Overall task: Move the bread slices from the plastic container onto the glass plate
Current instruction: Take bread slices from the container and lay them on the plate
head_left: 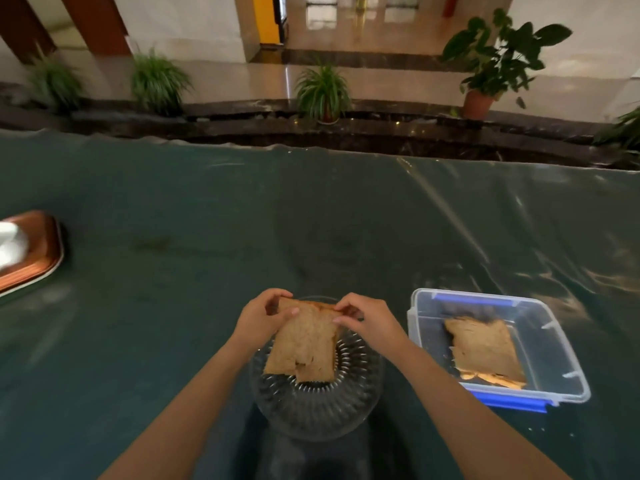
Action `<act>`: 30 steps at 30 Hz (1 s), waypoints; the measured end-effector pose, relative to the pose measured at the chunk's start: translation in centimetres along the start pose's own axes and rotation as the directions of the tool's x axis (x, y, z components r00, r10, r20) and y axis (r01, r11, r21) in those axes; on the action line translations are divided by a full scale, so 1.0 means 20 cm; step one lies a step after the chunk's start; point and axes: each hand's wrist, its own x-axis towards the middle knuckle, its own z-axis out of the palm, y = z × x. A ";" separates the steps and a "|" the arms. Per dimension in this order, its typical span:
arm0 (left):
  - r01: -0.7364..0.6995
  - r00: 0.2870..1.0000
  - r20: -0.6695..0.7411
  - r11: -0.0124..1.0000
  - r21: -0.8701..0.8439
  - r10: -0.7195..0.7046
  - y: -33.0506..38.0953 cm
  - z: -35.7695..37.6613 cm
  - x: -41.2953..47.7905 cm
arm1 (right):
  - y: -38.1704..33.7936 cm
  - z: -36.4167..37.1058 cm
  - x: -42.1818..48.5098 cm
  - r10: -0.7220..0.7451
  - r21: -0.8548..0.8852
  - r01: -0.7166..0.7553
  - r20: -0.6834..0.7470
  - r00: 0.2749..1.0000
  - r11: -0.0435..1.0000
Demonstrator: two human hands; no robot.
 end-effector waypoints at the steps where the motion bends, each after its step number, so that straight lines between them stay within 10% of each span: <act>1: 0.022 1.000 -0.002 1.000 -0.003 -0.022 -0.05 0.00 0.01 | 0.01 0.03 0.01 0.008 -0.012 -0.008 0.017 1.000 1.000; 30: -0.070 0.997 0.056 0.761 0.645 0.045 -0.23 0.15 0.16 | 0.17 0.21 0.19 0.174 -0.324 -0.144 0.063 0.983 0.935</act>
